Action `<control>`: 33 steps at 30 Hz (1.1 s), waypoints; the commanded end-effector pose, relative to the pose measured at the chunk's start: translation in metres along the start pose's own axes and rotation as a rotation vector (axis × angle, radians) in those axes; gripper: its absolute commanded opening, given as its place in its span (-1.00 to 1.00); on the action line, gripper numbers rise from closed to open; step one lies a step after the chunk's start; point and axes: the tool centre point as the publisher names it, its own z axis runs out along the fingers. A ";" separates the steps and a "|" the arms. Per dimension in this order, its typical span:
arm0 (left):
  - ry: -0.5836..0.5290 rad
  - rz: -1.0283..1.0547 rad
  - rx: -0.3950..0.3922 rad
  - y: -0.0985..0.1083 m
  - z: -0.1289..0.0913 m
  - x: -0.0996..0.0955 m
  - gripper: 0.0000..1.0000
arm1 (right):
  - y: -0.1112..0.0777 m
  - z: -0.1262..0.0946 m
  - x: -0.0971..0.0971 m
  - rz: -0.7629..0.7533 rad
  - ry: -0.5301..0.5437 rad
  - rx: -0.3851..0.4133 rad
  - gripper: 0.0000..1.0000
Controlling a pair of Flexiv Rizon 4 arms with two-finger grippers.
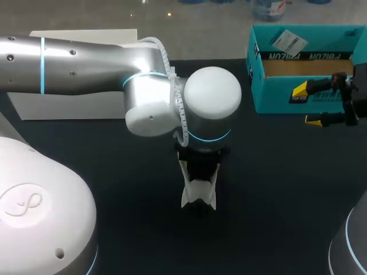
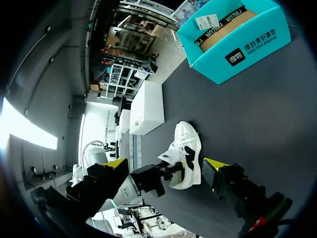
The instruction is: Take the shoe out of the shoebox, open the shoe tongue, remove and reinsert the insole, then place the shoe into the shoebox
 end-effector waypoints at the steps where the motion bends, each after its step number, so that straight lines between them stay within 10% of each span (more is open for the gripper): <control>1: -0.002 -0.005 0.003 0.002 -0.003 0.004 1.00 | -0.001 0.001 0.001 0.002 -0.005 -0.001 1.00; 22: -0.010 -0.067 -0.046 0.042 -0.026 0.003 1.00 | -0.001 0.001 0.001 0.002 -0.005 -0.001 1.00; 23: -0.016 -0.081 -0.045 0.044 -0.028 0.004 0.91 | -0.001 0.001 0.001 0.002 -0.005 -0.001 1.00; 25: -0.020 -0.126 -0.045 0.050 -0.030 0.005 -0.70 | -0.001 0.001 0.001 0.002 -0.005 -0.001 1.00; 26: -0.020 -0.146 -0.042 0.052 -0.031 0.005 -1.00 | -0.001 0.001 0.001 0.002 -0.005 -0.001 1.00; 33: -0.044 -0.215 -0.036 0.054 -0.034 0.009 -1.00 | -0.001 0.001 0.001 0.002 -0.005 -0.001 1.00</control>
